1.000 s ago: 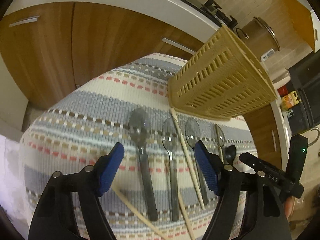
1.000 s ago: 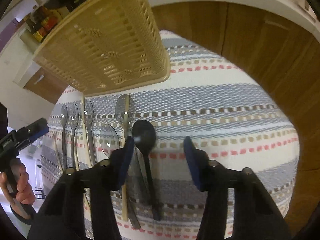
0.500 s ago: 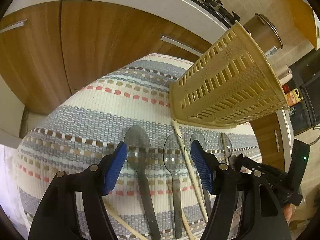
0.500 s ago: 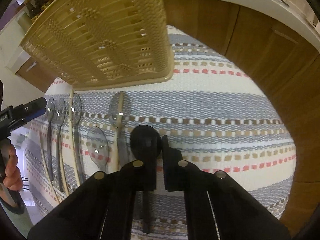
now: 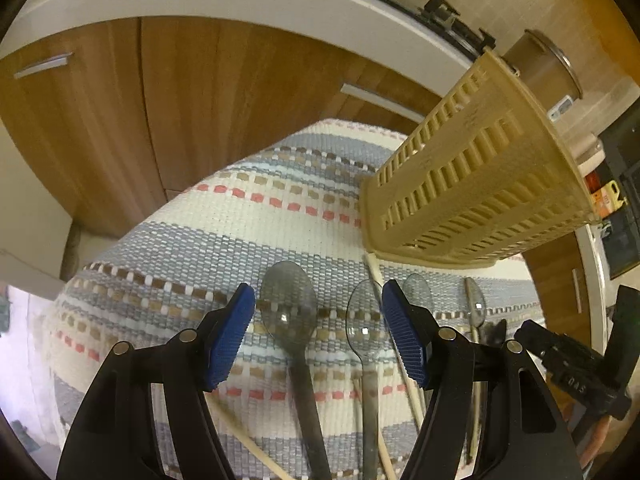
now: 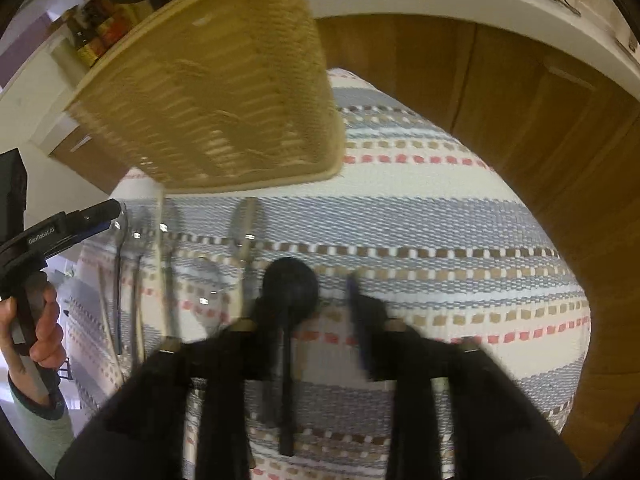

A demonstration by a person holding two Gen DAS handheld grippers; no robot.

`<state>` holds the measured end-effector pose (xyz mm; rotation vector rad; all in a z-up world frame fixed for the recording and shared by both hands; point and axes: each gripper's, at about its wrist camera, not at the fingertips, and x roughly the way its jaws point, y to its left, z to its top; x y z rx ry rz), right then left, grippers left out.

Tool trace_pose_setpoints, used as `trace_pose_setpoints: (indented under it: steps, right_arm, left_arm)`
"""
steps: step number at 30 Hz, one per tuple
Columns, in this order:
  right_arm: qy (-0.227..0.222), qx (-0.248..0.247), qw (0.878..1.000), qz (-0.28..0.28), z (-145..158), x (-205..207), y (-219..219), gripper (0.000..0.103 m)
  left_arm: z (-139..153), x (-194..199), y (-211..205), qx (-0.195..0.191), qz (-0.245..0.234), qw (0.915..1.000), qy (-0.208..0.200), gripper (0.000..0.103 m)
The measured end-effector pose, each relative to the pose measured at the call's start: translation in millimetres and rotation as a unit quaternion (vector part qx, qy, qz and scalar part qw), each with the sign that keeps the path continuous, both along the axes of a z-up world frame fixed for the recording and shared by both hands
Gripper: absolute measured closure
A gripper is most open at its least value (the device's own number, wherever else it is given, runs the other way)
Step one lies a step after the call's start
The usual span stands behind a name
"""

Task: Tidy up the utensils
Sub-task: 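Grasp the black spoon with the right tool while the left tool grasps a clear plastic spoon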

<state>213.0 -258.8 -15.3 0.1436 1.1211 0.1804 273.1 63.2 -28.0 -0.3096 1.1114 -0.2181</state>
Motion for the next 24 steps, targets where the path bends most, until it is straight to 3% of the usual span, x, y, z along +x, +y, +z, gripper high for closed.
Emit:
trace_pose_setpoints:
  steps: [3, 13, 20, 24]
  right_arm:
    - [0.009, -0.015, 1.000, 0.000, -0.3, 4.8, 5.9, 0.058]
    - [0.052, -0.039, 0.998, -0.015, -25.8, 19.2, 35.8, 0.058]
    - [0.057, -0.086, 0.995, -0.014, -35.2, 26.4, 66.5, 0.059]
    - [0.057, -0.078, 0.995, -0.008, -33.9, 24.9, 79.7, 0.059]
  left_arm:
    - [-3.1, 4.4, -5.8, 0.036, -0.005, 0.9993, 0.007, 0.039]
    - [-12.8, 13.8, -19.5, 0.063, -0.003, 0.9978, 0.017, 0.042]
    - [-15.2, 15.5, -21.1, 0.084, -0.005, 0.9963, 0.018, 0.042]
    - [-13.8, 13.5, -31.6, 0.081, -0.009, 0.9965, 0.018, 0.042]
